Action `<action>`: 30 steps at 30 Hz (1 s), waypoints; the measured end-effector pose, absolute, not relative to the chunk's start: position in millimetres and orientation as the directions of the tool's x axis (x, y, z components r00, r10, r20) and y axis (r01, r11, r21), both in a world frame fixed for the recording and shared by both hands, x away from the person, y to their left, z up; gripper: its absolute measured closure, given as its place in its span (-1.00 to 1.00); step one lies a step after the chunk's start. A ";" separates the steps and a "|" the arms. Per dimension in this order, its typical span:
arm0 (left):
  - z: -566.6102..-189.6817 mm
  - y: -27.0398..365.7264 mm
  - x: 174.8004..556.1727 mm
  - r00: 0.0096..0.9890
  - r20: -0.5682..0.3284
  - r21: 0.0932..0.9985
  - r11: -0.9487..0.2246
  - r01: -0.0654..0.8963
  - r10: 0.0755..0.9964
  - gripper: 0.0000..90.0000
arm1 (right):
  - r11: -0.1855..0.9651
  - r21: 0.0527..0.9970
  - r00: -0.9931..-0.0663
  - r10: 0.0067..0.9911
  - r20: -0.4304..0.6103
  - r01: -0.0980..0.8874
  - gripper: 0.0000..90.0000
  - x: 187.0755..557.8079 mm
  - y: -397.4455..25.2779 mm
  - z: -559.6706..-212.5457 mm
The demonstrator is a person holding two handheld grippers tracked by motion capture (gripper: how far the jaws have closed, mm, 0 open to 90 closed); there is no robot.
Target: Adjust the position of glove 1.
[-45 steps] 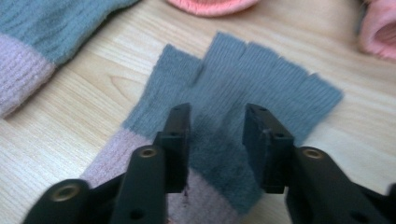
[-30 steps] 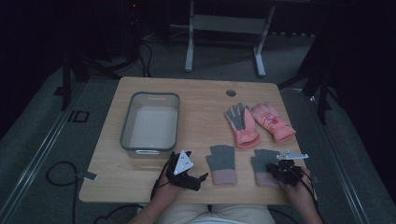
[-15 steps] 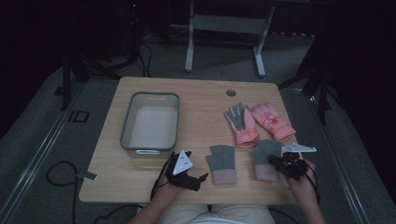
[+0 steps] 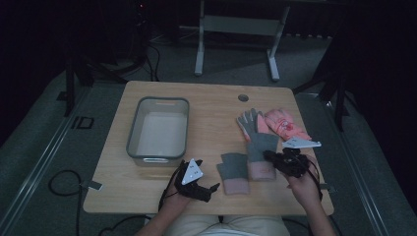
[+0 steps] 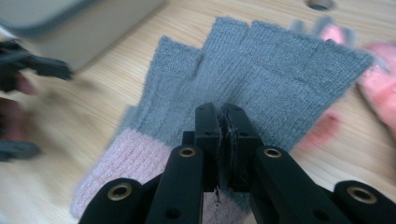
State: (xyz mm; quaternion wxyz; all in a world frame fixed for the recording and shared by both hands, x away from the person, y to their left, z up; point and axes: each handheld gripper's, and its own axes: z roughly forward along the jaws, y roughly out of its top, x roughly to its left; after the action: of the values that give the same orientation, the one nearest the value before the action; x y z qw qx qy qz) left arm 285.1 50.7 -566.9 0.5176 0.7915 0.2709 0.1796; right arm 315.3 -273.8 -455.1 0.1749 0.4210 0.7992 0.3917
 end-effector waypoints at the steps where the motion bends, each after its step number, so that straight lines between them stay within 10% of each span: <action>1: -566.9 50.9 285.4 0.787 0.004 0.917 -0.317 0.244 0.617 -1.00 | 0.339 0.776 -0.596 0.801 0.058 0.532 0.90 315.3 -268.1 -454.4; 30: -567.0 51.0 285.7 0.787 -0.001 0.917 -0.313 0.247 0.616 -1.00 | 0.435 0.663 -0.656 0.747 0.112 0.610 0.89 322.8 -203.2 -520.1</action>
State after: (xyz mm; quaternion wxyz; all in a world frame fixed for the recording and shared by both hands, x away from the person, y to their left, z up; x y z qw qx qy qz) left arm 285.7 51.0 -567.0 0.5184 0.7905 0.2730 0.1782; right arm 322.8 -203.2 -520.1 0.0991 0.4030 0.8413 0.3463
